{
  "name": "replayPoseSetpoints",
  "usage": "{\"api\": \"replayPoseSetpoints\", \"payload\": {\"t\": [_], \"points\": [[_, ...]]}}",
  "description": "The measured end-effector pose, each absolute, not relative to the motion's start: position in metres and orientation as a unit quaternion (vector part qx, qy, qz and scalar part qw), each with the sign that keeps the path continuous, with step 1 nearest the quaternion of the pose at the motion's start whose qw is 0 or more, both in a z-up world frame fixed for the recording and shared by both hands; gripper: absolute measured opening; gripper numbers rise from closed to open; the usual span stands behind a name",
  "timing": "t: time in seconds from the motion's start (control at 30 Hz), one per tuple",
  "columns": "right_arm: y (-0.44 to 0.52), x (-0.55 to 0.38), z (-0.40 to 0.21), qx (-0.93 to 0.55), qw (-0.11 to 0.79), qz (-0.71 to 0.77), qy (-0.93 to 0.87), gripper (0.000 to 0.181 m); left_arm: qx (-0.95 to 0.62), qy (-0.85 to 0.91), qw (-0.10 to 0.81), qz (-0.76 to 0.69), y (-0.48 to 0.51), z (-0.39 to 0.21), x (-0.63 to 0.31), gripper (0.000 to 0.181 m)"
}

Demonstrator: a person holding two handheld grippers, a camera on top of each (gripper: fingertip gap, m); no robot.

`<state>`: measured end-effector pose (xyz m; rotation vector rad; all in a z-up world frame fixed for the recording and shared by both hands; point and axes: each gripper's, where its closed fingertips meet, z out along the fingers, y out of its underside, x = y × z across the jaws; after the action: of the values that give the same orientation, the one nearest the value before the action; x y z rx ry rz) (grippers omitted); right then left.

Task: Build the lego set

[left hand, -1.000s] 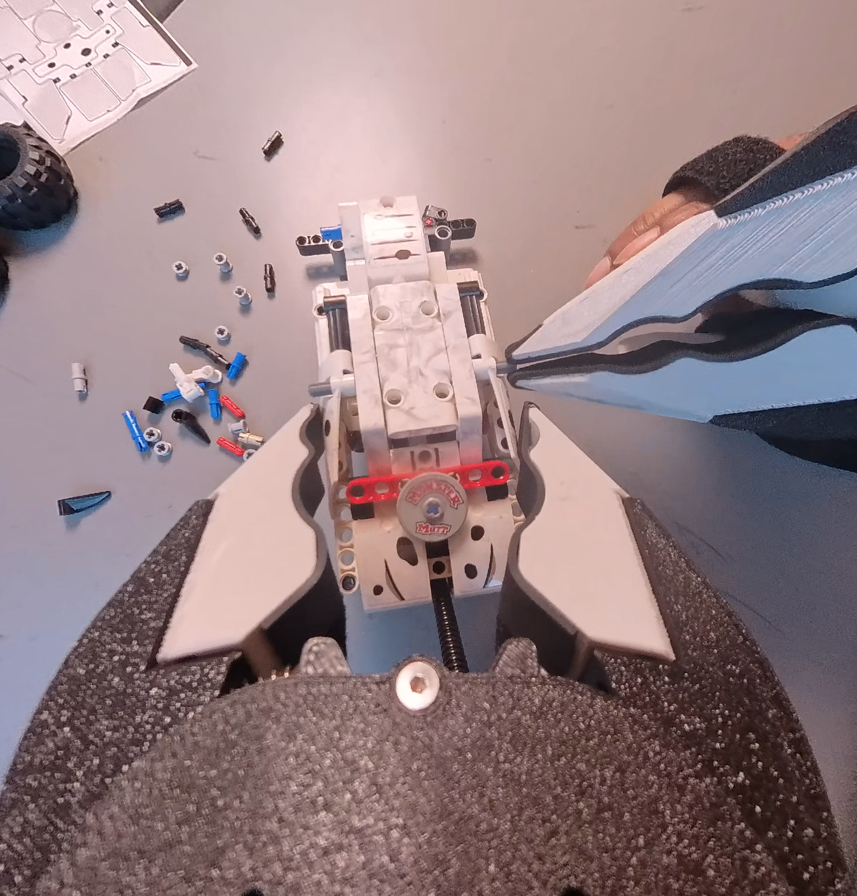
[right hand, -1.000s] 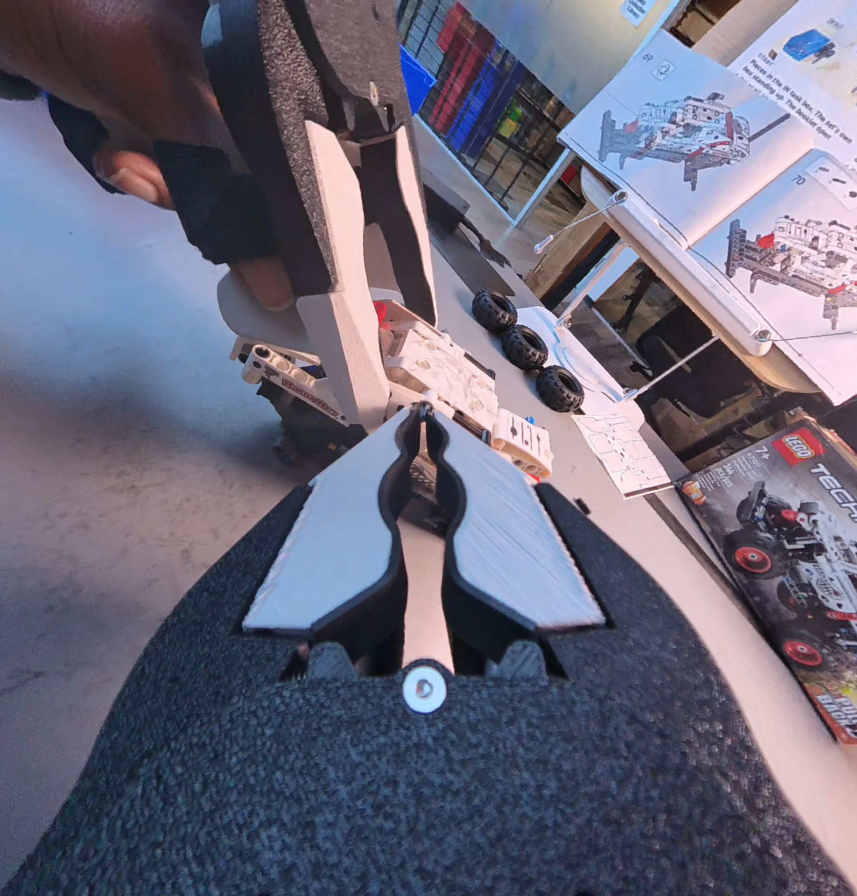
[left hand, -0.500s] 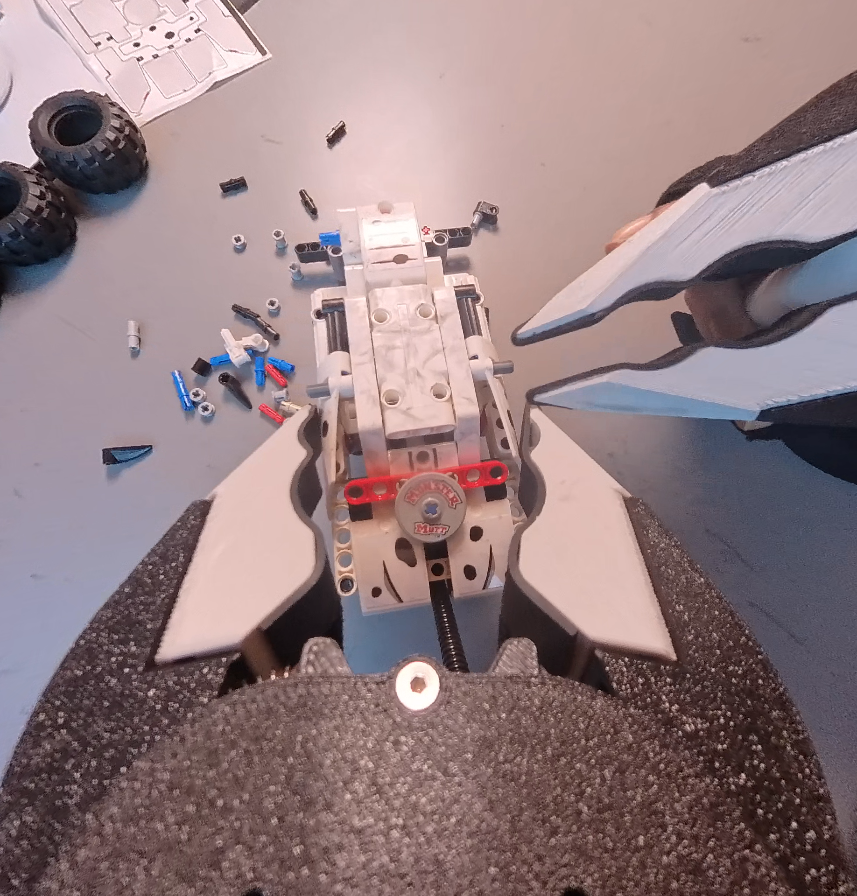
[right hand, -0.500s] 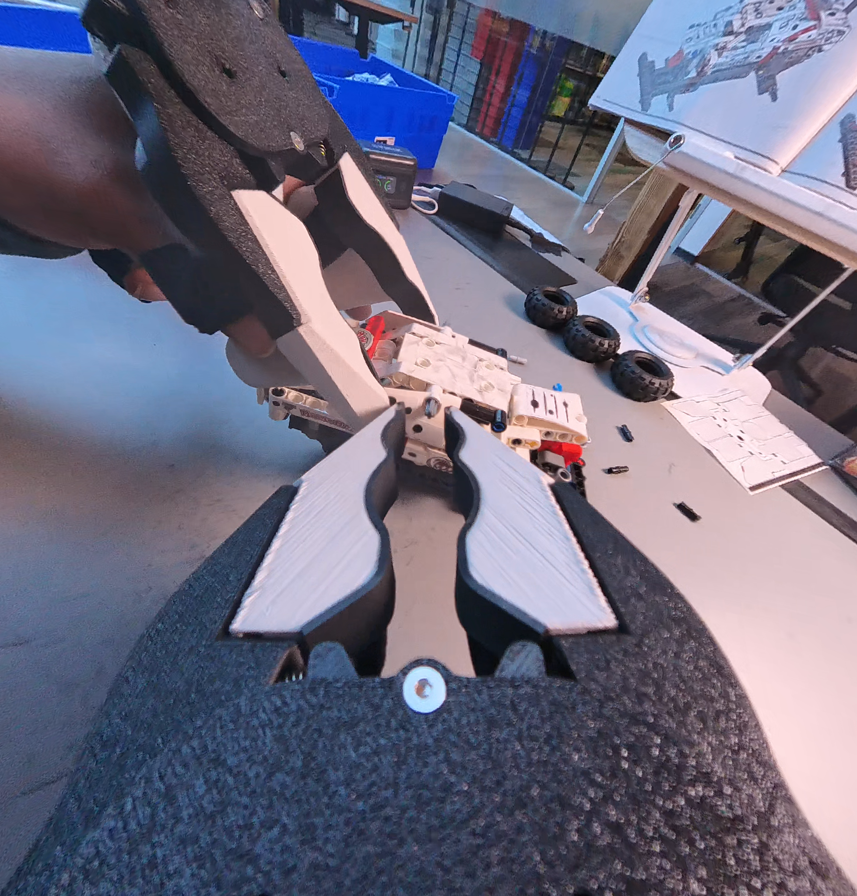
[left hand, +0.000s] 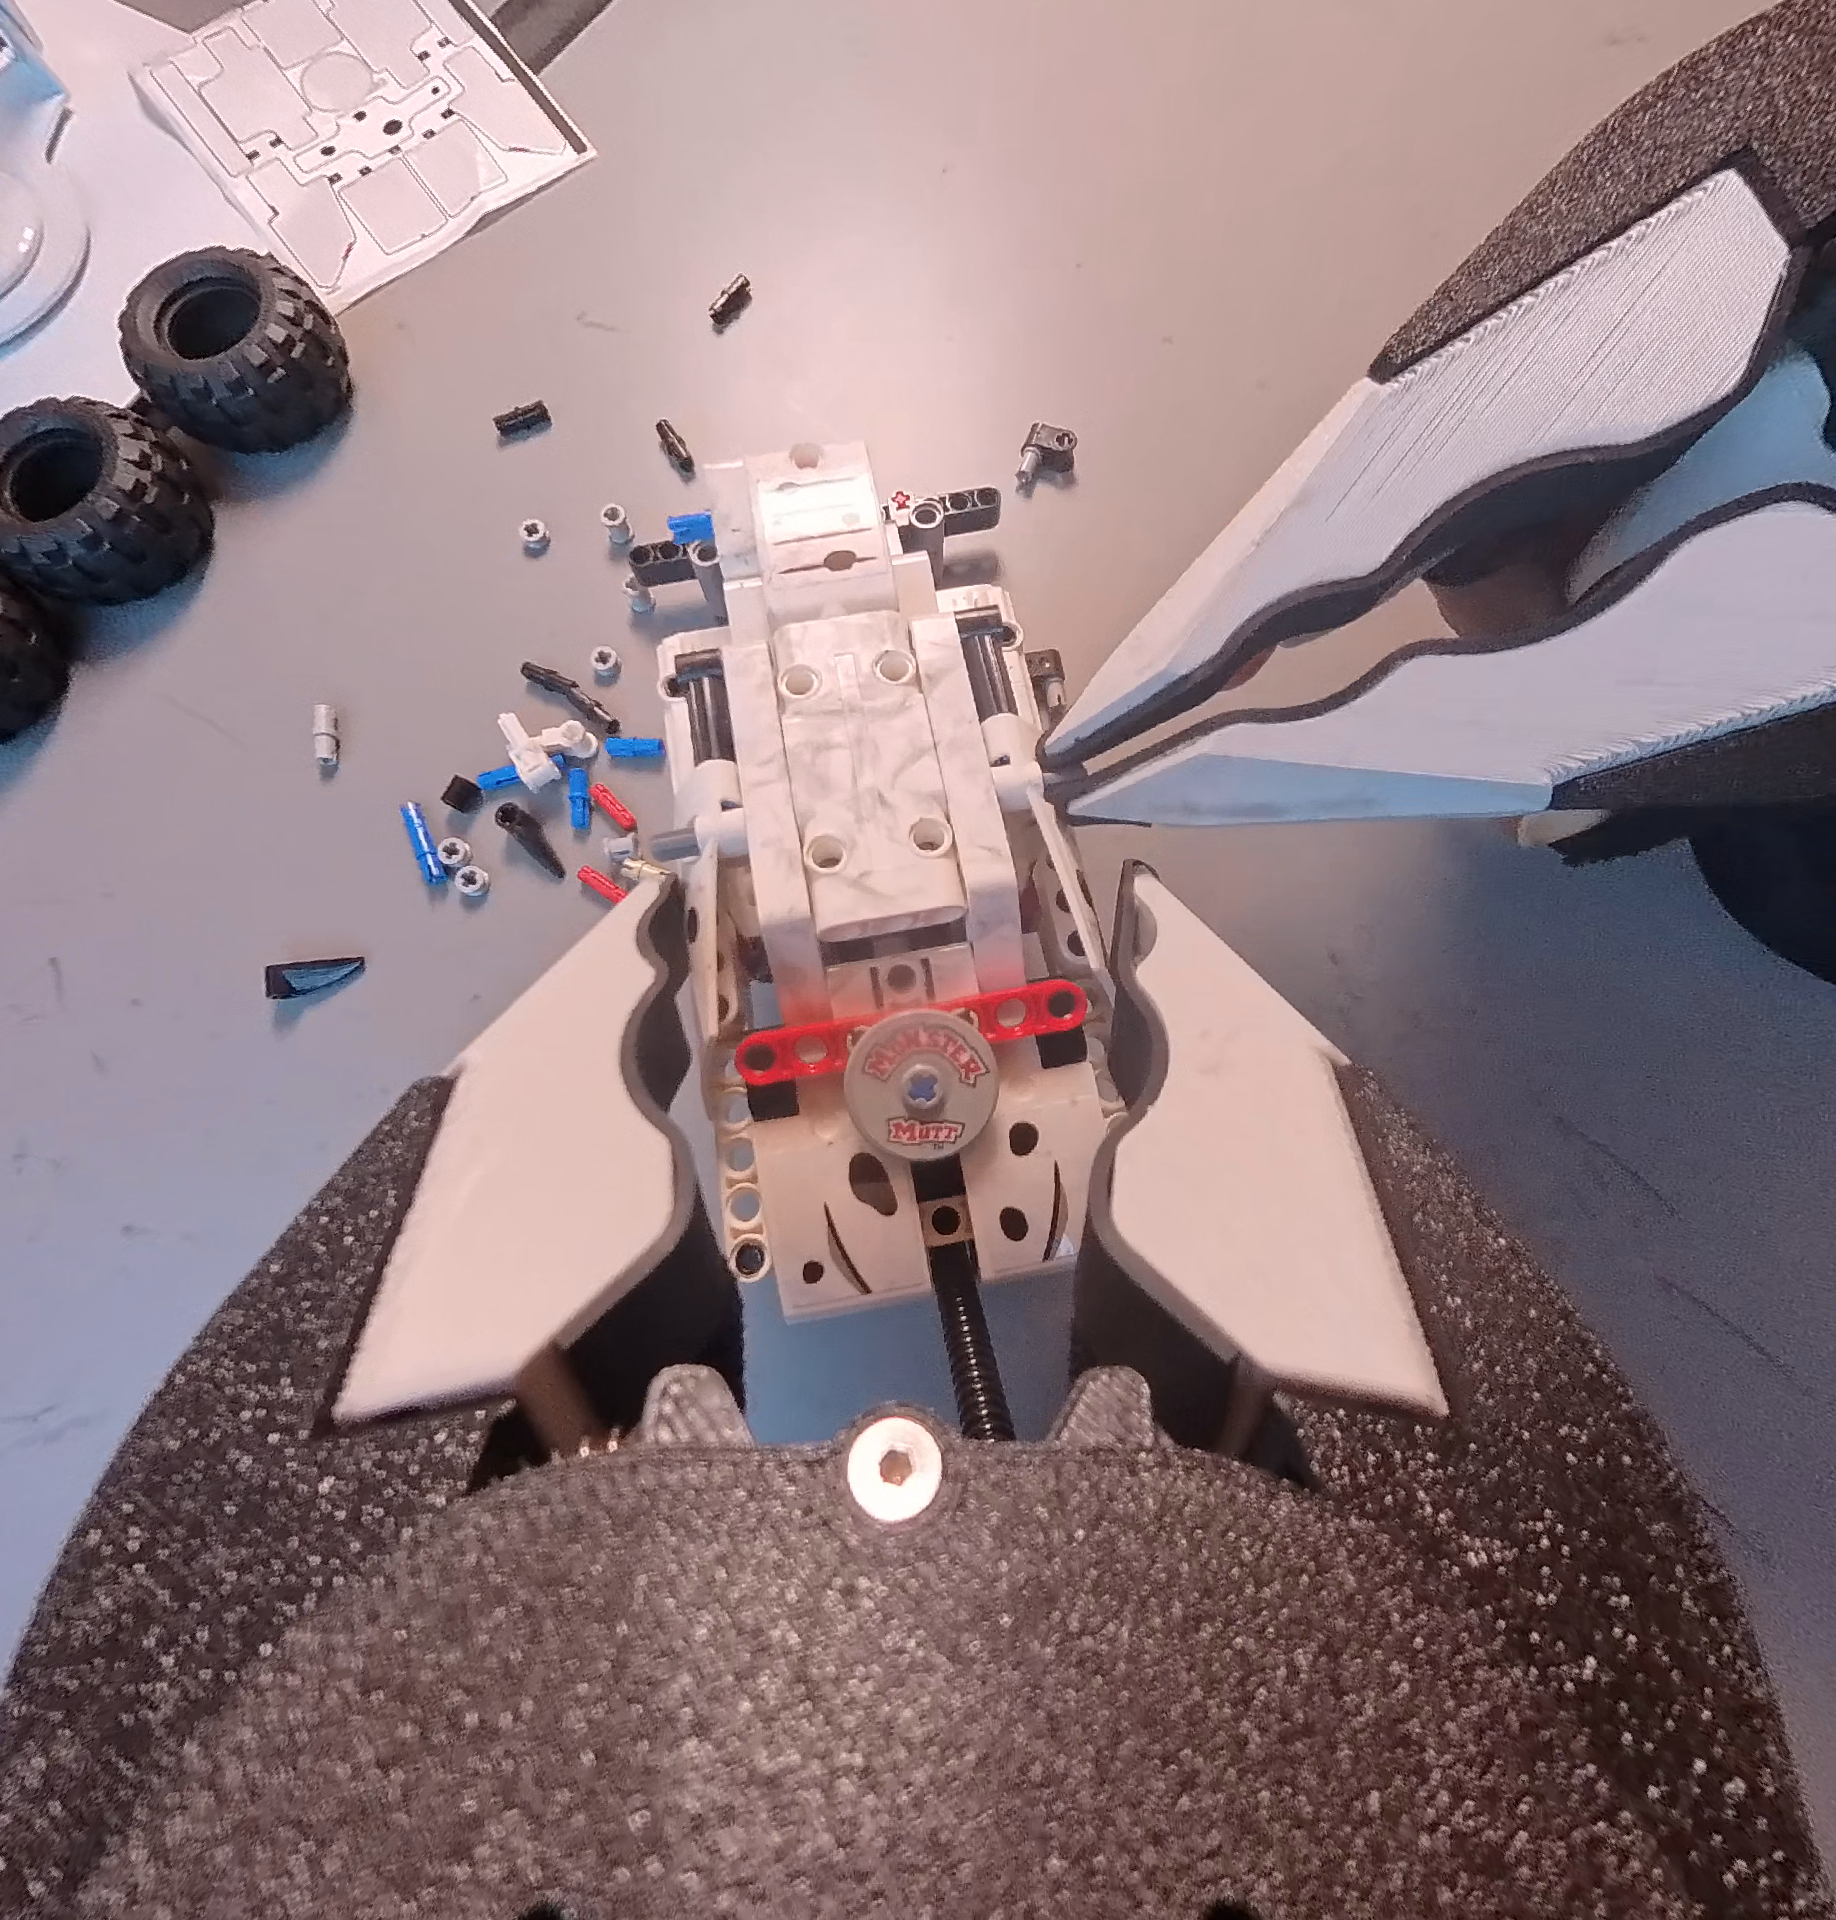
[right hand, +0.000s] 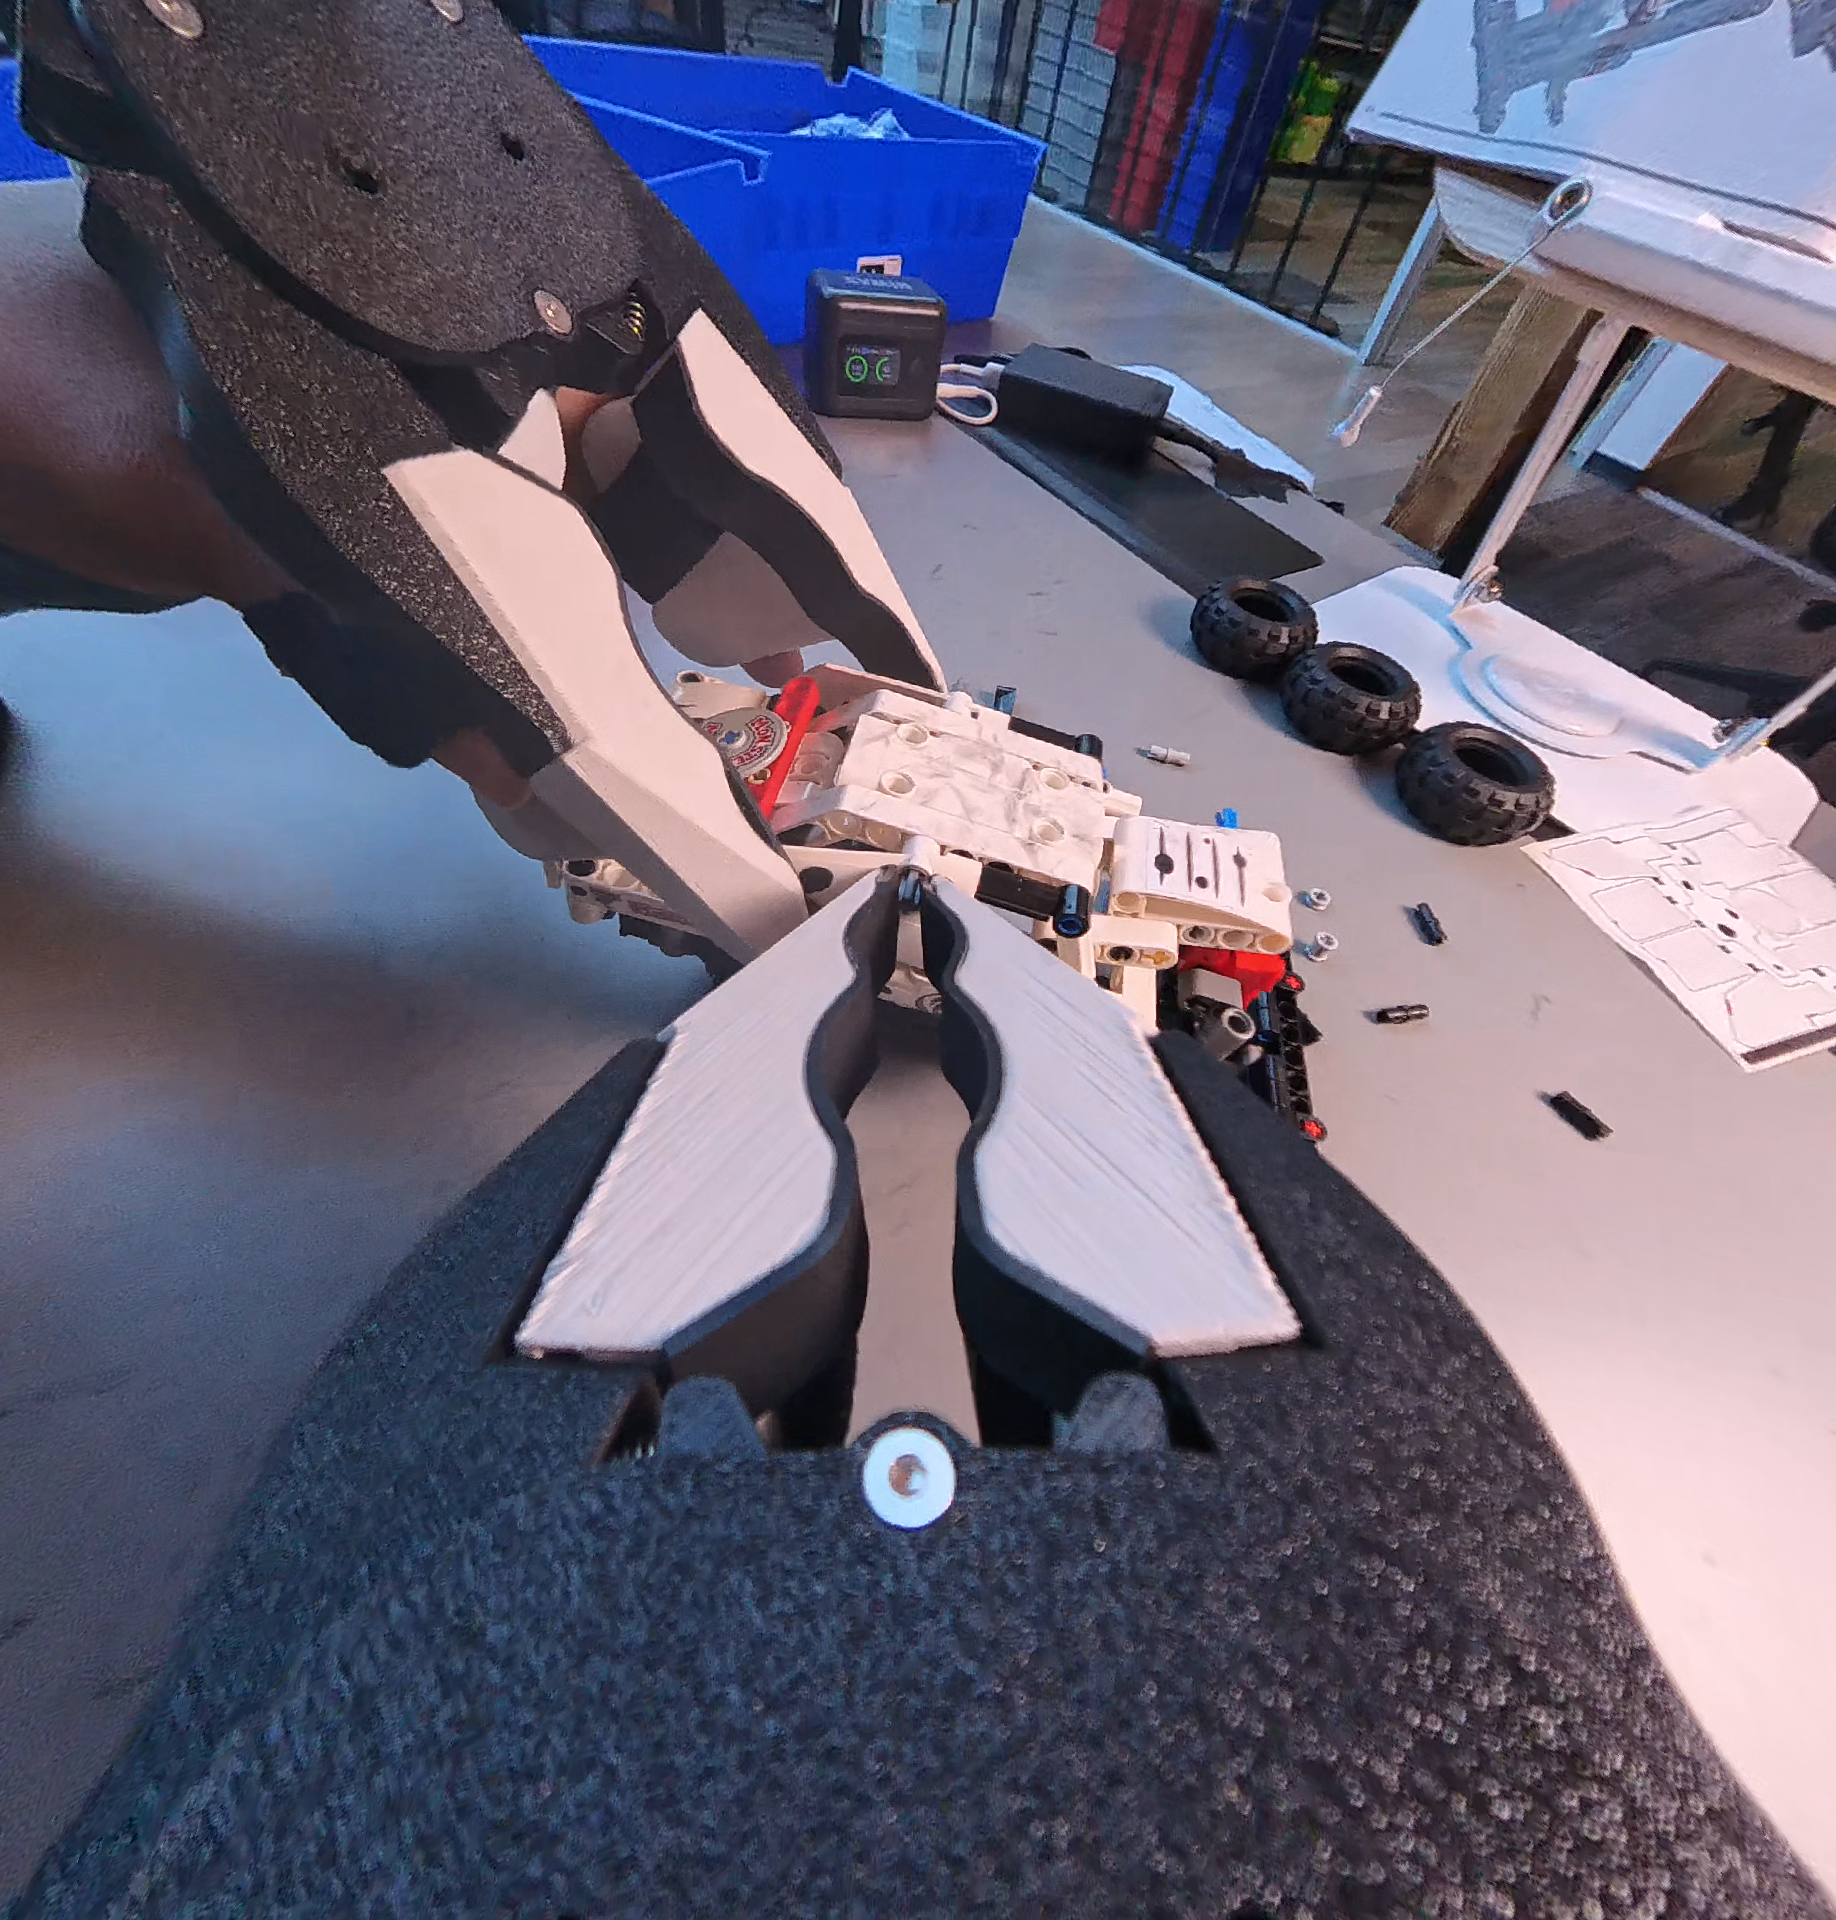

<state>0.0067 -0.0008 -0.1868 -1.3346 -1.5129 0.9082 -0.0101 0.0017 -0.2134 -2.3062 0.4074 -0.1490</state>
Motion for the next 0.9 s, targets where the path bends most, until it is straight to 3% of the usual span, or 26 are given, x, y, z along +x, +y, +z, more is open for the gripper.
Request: {"api": "replayPoseSetpoints", "payload": {"t": [0.73,0.9], "points": [[0.01,0.007,-0.186,-0.56,0.452,0.4,-0.568,0.0,-0.896,0.13,0.416,-0.089,0.008,-0.211,-0.015,0.08],[0.005,0.008,-0.187,-0.55,0.438,0.405,-0.585,0.016,-0.894,0.13,0.419,-0.09,0.008,-0.211,-0.014,0.08]]}}
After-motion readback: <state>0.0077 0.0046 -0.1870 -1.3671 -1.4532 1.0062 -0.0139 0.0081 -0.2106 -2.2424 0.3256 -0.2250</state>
